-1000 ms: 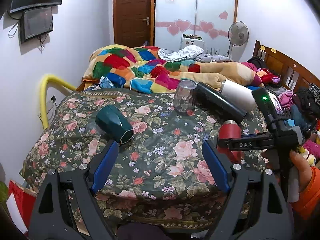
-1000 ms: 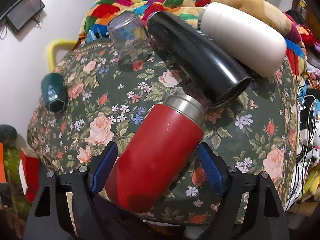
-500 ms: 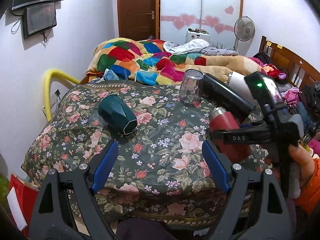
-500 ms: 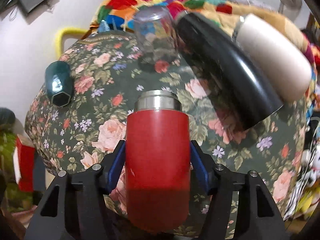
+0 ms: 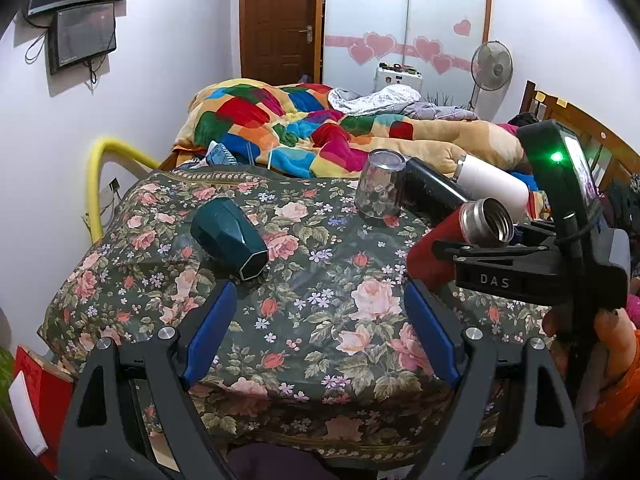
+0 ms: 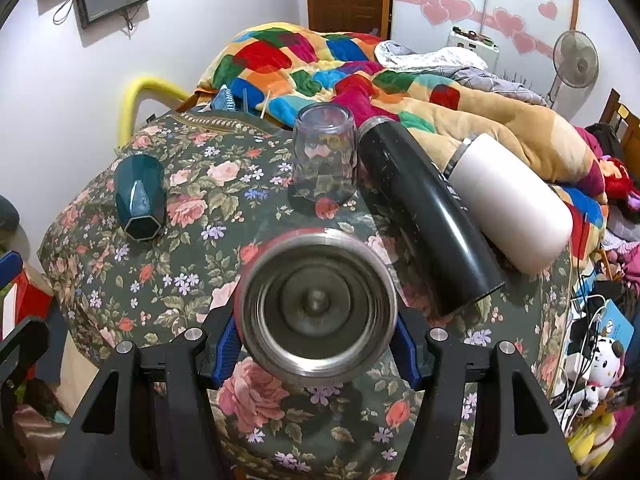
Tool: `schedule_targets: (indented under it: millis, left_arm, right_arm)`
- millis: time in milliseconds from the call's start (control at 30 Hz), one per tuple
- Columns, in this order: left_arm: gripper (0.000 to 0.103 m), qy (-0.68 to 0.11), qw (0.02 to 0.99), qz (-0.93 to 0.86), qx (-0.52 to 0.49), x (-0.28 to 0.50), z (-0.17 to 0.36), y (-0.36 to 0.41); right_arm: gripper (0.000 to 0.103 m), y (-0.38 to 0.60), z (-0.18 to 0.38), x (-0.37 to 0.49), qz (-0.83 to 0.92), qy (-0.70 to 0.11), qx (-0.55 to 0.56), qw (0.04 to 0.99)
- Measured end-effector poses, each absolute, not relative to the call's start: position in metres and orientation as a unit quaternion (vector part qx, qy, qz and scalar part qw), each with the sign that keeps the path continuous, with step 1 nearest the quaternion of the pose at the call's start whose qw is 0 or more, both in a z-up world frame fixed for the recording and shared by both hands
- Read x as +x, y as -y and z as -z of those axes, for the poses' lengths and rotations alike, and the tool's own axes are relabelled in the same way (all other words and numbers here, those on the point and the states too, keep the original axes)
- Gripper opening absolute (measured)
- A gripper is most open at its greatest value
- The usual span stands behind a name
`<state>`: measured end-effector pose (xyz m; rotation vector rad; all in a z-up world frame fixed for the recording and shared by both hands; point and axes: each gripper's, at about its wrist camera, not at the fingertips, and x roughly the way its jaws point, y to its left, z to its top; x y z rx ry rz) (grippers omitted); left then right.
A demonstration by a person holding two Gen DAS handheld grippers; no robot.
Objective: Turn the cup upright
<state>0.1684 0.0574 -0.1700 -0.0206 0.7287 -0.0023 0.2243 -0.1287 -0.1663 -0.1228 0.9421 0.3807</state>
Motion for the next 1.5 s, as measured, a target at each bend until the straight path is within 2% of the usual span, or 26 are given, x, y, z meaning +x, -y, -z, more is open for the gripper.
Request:
schedule_targets:
  millis: [733,1067,1267,1500]
  left_arm:
    - [0.085,-0.364,0.931,-0.012,-0.015,0.171,0.175,-0.064]
    - [0.085,-0.362,0.932,-0.01,-0.019,0.166,0.17,-0.062]
    - [0.085,-0.344,0.939,0.002,-0.01,0.16,0.15,-0.048]
    - [0.085,-0.286,0.958,0.025,-0.016,0.139,0.1,-0.03]
  right_arm:
    - [0.06,0.114,0.172,0.239,-0.184,-0.472,-0.076,0.859]
    - [0.066,0.122,0.167,0.234,-0.202,-0.491,-0.052,0.846]
    - [0.066,0.136,0.135,0.203,-0.203,-0.451,-0.059,0.867]
    - [0.066,0.172,0.051,0.143,-0.202,-0.33,-0.033,0.922]
